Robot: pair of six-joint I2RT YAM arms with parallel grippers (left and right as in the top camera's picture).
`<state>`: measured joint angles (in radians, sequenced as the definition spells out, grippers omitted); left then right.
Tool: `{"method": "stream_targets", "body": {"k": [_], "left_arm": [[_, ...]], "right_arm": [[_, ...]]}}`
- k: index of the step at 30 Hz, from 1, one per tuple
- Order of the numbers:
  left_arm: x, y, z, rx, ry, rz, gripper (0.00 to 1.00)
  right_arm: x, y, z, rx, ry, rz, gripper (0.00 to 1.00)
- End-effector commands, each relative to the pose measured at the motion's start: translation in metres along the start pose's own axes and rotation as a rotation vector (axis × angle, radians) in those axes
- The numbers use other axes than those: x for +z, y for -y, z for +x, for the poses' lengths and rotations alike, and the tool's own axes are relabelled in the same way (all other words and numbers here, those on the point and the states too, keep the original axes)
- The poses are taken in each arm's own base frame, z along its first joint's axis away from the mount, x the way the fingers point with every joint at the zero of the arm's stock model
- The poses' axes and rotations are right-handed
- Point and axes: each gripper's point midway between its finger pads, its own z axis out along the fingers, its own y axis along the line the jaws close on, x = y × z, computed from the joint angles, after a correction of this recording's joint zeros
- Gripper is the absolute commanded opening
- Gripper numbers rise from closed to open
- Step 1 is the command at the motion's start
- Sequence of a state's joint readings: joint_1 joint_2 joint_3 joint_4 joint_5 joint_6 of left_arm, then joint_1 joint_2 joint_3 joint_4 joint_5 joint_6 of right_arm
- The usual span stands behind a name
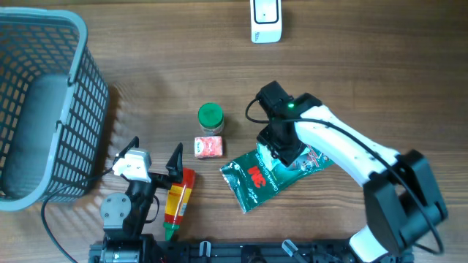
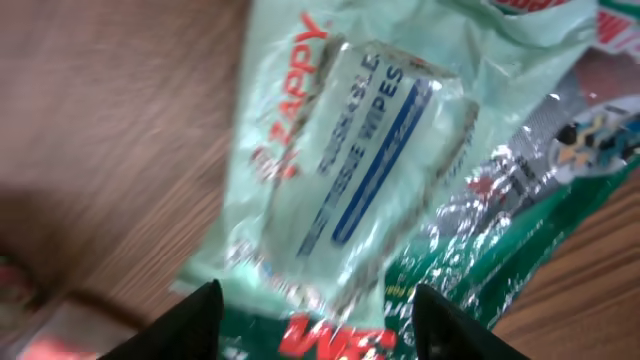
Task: Scan the item barcode
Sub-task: 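Grasp the wipes pack with the right gripper and lift it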
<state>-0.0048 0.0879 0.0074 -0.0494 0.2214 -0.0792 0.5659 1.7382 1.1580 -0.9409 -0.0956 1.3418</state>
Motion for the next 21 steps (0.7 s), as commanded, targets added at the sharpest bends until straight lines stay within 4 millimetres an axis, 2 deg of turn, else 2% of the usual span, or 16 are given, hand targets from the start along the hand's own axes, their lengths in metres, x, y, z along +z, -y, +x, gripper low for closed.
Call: {"method": "stream_targets", "body": {"k": [1,3,10,16,18,19,21], "left_arm": [[0.0,-0.001,0.002,0.019,-0.006,-0.007,1.0],[0.0,-0.001,0.002,0.019,-0.006,-0.007,1.0],[0.0,-0.001,0.002,0.019,-0.006,-0.007,1.0],[0.0,-0.001,0.002,0.019,-0.006,-0.007,1.0],[0.0,-0.001,0.002,0.019,-0.006,-0.007,1.0],[0.0,-0.001,0.002,0.019,-0.006,-0.007,1.0],[0.0,-0.001,0.002,0.019,-0.006,-0.007,1.0]], "right_arm": [[-0.014,0.001,-0.018,0.053,0.109,-0.02,0.68],[-0.012,0.005,-0.022,0.082,0.132,-0.003,0.77],[0.015,0.03,-0.018,0.213,0.121,0.044,0.79],[0.027,0.027,-0.016,0.214,0.105,0.007,0.48],[0.027,0.027,-0.018,0.212,0.114,0.008,0.31],[0.027,0.028,-0.02,0.209,0.126,0.01,0.19],[0.026,0.03,-0.024,0.206,0.154,0.016,0.09]]}}
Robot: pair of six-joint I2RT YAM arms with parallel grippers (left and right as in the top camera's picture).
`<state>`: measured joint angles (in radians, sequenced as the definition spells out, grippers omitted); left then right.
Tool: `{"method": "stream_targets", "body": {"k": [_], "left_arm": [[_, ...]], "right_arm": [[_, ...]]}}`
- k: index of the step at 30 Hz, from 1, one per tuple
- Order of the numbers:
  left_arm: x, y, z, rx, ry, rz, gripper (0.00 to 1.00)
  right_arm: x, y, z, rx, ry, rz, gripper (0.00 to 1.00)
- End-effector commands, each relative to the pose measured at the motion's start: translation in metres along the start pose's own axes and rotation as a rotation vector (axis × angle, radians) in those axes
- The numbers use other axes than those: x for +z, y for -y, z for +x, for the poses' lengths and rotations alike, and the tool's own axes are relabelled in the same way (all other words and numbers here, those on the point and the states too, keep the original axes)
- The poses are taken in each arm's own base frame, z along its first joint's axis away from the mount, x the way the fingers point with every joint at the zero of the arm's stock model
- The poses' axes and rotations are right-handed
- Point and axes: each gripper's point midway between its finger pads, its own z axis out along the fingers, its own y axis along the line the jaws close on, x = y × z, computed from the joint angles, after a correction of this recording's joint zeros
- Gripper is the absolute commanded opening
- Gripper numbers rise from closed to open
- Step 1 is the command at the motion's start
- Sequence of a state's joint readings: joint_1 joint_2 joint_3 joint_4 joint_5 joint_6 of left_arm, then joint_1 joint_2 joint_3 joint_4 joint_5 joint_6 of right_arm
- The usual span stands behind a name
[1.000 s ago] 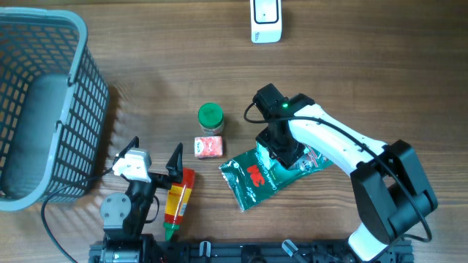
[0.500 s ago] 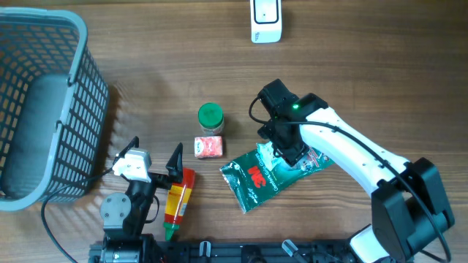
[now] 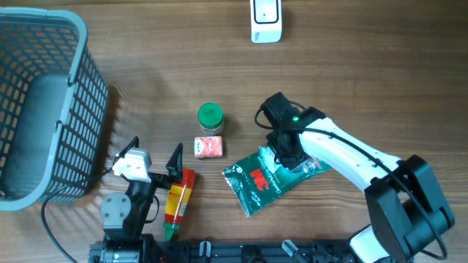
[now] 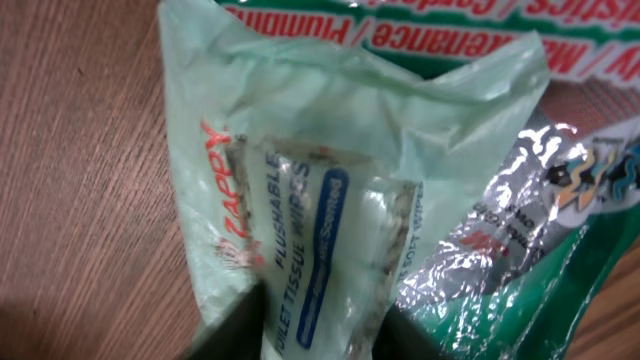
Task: Scan the item barcode
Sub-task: 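Grasp the wipes pack with the right gripper and lift it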
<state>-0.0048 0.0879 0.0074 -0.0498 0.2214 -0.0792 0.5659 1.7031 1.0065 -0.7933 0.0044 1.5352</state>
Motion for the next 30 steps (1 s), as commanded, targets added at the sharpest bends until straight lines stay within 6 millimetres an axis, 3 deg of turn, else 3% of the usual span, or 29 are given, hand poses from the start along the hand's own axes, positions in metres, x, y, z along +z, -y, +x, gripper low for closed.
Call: {"method": "stream_targets", "body": {"k": [1,4,7,9,10,15,19,23,25,30], "left_arm": [[0.0,-0.001,0.002,0.019,-0.006,-0.007,1.0],[0.0,-0.001,0.002,0.019,-0.006,-0.007,1.0],[0.0,-0.001,0.002,0.019,-0.006,-0.007,1.0],[0.0,-0.001,0.002,0.019,-0.006,-0.007,1.0],[0.0,-0.001,0.002,0.019,-0.006,-0.007,1.0],[0.0,-0.001,0.002,0.019,-0.006,-0.007,1.0],[0.0,-0.001,0.002,0.019,-0.006,-0.007,1.0],[0.0,-0.001,0.002,0.019,-0.006,-0.007,1.0],[0.0,-0.001,0.002,0.019,-0.006,-0.007,1.0],[0.0,-0.001,0.002,0.019,-0.006,-0.007,1.0]], "right_arm": [[0.003,0.01,-0.012,0.011,0.066,0.032,0.08],[0.003,0.011,-0.014,0.009,0.078,0.033,0.1],[0.003,0.01,-0.014,-0.013,0.078,0.032,0.38],[0.003,0.01,-0.016,-0.014,0.089,0.034,0.4],[0.003,0.011,-0.019,-0.014,0.105,0.035,0.4],[0.002,0.013,-0.026,-0.017,0.144,0.043,0.05],[0.002,0.005,-0.025,-0.129,0.138,0.019,0.04],[-0.003,-0.02,-0.014,-0.331,0.088,-0.074,0.04],[-0.016,-0.038,-0.003,-0.467,0.047,-0.154,0.04],[-0.09,-0.078,0.039,-0.842,-0.05,-0.495,0.04]]}}
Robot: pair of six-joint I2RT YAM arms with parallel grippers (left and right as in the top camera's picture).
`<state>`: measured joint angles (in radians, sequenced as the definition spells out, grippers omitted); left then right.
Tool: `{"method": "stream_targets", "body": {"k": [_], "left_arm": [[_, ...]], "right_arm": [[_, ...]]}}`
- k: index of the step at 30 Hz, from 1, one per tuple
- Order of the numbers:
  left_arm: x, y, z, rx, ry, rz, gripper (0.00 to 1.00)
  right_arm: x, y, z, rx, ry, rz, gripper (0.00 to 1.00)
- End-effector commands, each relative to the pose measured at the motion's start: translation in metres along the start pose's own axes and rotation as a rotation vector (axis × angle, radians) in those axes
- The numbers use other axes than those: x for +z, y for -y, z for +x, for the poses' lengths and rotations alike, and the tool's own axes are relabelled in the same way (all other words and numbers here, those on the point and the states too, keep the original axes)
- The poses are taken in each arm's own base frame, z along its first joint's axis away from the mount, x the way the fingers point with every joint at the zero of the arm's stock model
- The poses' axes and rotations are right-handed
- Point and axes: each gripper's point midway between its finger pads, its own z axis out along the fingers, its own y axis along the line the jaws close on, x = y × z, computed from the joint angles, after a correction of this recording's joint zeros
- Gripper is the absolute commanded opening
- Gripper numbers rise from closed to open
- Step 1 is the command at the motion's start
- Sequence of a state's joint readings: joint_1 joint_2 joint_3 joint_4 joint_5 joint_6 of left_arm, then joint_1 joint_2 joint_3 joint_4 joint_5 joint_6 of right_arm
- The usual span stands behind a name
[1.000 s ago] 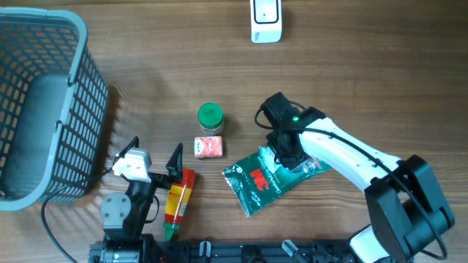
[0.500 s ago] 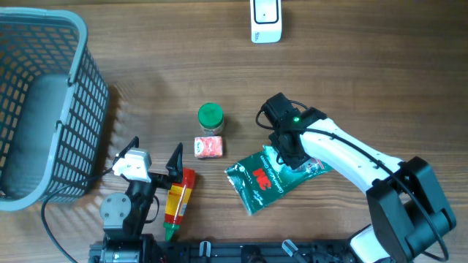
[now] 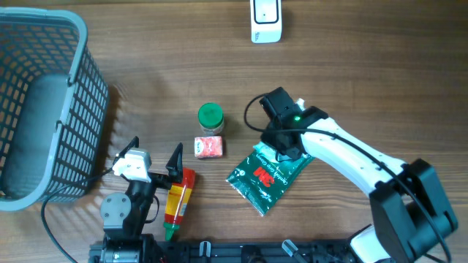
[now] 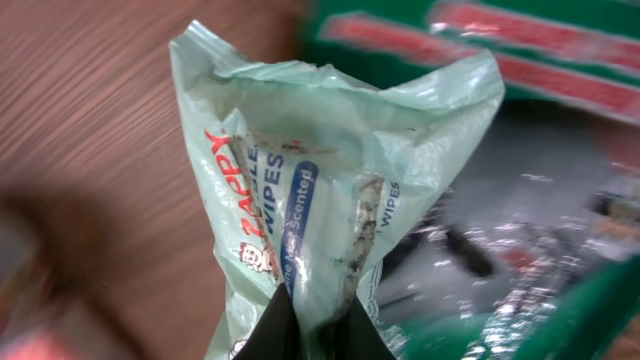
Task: Scan the item barcode
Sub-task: 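Grasp the wipes pack with the right gripper and lift it, then carry the wipes pack to the white scanner with the right gripper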
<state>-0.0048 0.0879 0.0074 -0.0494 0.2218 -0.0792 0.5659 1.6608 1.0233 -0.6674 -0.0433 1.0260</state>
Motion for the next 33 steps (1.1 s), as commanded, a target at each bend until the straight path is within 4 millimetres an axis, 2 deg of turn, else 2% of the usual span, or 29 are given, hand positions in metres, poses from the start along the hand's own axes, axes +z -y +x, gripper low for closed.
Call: {"method": "stream_targets", "body": {"k": [1,3,7,9,13,15,16,19,24,33], "left_arm": [[0.0,-0.001,0.002,0.019,-0.006,-0.007,1.0],[0.0,-0.001,0.002,0.019,-0.006,-0.007,1.0],[0.0,-0.001,0.002,0.019,-0.006,-0.007,1.0],[0.0,-0.001,0.002,0.019,-0.006,-0.007,1.0],[0.0,-0.001,0.002,0.019,-0.006,-0.007,1.0],[0.0,-0.001,0.002,0.019,-0.006,-0.007,1.0],[0.0,-0.001,0.002,0.019,-0.006,-0.007,1.0],[0.0,-0.001,0.002,0.019,-0.006,-0.007,1.0],[0.0,-0.001,0.002,0.019,-0.006,-0.007,1.0],[0.0,-0.001,0.002,0.019,-0.006,-0.007,1.0]], "right_arm": [[-0.073,-0.068,0.01,-0.39,-0.006,-0.369,0.04],[-0.092,-0.076,0.019,-0.484,-0.01,-0.447,0.04],[-0.103,-0.072,0.045,-0.439,-0.147,-0.494,0.04],[-0.106,-0.07,0.057,-0.383,-0.23,-0.503,0.04],[-0.115,-0.066,0.082,-0.104,-0.445,-0.484,0.04],[-0.119,-0.067,0.089,-0.022,-0.51,-0.477,0.04],[-0.121,-0.066,0.092,0.093,-0.556,-0.447,0.04],[-0.125,-0.062,0.101,0.291,-0.654,-0.372,0.04],[-0.143,-0.073,0.114,0.457,-0.829,-0.363,0.04],[-0.146,-0.079,0.112,0.735,-0.898,-0.264,0.04]]}}
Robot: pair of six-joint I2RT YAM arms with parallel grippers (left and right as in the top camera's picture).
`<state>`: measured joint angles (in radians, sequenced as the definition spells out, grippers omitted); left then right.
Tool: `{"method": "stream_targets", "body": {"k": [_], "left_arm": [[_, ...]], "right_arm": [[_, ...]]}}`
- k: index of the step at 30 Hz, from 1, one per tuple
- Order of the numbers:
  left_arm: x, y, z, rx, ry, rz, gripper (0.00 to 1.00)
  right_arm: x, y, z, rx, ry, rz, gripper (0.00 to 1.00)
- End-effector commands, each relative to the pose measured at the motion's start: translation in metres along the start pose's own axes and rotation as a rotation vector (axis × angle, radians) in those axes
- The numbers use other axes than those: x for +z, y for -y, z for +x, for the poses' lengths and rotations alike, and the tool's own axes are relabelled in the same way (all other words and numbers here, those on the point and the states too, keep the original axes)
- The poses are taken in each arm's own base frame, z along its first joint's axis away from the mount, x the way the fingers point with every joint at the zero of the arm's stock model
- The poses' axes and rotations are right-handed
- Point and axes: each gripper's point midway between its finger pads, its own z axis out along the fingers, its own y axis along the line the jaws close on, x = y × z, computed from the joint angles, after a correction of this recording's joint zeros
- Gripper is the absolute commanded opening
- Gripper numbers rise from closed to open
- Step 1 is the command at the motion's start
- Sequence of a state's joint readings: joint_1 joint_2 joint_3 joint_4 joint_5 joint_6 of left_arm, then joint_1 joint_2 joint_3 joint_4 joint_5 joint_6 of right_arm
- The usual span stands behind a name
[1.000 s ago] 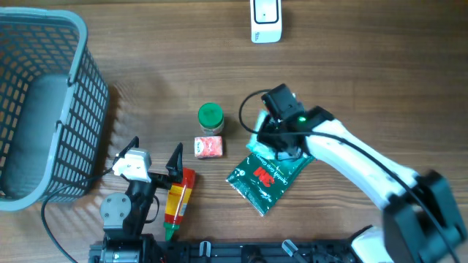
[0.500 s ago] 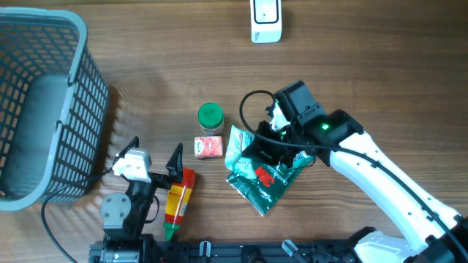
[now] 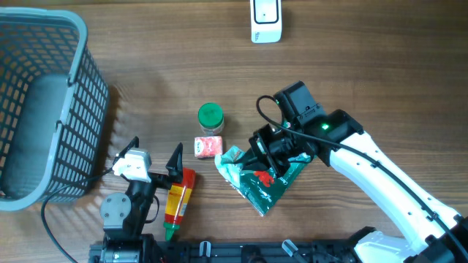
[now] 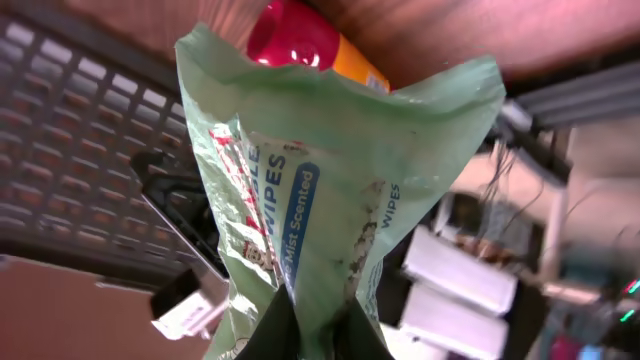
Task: Scan the item barcode
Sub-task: 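Carry the wipes pack to the white scanner with the right gripper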
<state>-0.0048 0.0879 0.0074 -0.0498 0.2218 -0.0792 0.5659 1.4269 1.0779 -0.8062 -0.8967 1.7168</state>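
Observation:
My right gripper (image 3: 252,155) is shut on one end of a pale green pack of flushable wipes (image 3: 231,162), holding it off the table and tilted toward the left. In the right wrist view the wipes pack (image 4: 330,170) fills the middle, pinched between the dark fingertips (image 4: 285,335) at the bottom edge. No barcode shows on its visible face. The white scanner (image 3: 265,20) stands at the far edge of the table. My left gripper (image 3: 153,155) rests open near the front left, holding nothing.
A dark green foil bag (image 3: 267,186) lies under the right gripper. A green-lidded jar (image 3: 210,117) and a small red box (image 3: 208,147) sit left of it. A yellow bottle with a red cap (image 3: 178,196) lies by the left gripper. A grey basket (image 3: 44,109) fills the left side.
The right gripper has risen and turned toward the left with the wipes pack in it. The pack is now off the dark green bag, and the wrist camera faces the basket and bottle.
The right gripper stood open over the wipes pack lying on the dark green bag. Its jaws then straddled the pack's end, and later were shut on it, with the bag shifted beneath. Now the pack hangs lifted and tilted. The left arm has stayed still.

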Motion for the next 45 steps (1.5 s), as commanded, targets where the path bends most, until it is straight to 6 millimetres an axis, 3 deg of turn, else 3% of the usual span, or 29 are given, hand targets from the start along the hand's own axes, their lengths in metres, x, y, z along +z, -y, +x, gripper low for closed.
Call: {"method": "stream_targets", "body": {"k": [1,6,9,12,15,20,29,37,45], "left_arm": [[0.0,-0.001,0.002,0.019,-0.005,-0.007,1.0],[0.0,-0.001,0.002,0.019,-0.005,-0.007,1.0],[0.0,-0.001,0.002,0.019,-0.005,-0.007,1.0],[0.0,-0.001,0.002,0.019,-0.005,-0.007,1.0],[0.0,-0.001,0.002,0.019,-0.005,-0.007,1.0],[0.0,-0.001,0.002,0.019,-0.005,-0.007,1.0],[0.0,-0.001,0.002,0.019,-0.005,-0.007,1.0],[0.0,-0.001,0.002,0.019,-0.005,-0.007,1.0],[0.0,-0.001,0.002,0.019,-0.005,-0.007,1.0]], "right_arm": [[-0.002,-0.008,0.01,0.182,-0.056,-0.017,0.04],[-0.003,-0.034,0.016,0.199,-0.087,-0.099,0.04],[-0.011,-0.061,0.017,0.095,-0.097,-0.199,0.04],[-0.017,-0.073,0.014,0.066,-0.098,-0.241,0.04],[-0.015,-0.069,-0.001,0.129,-0.072,-0.225,0.04],[-0.002,-0.044,-0.042,0.344,0.003,-0.119,0.04],[0.02,-0.03,-0.056,0.436,-0.074,-0.005,0.04],[0.017,-0.029,-0.034,0.321,-0.209,0.019,0.04],[-0.013,-0.038,0.034,-0.04,-0.637,-0.012,0.05]]}}
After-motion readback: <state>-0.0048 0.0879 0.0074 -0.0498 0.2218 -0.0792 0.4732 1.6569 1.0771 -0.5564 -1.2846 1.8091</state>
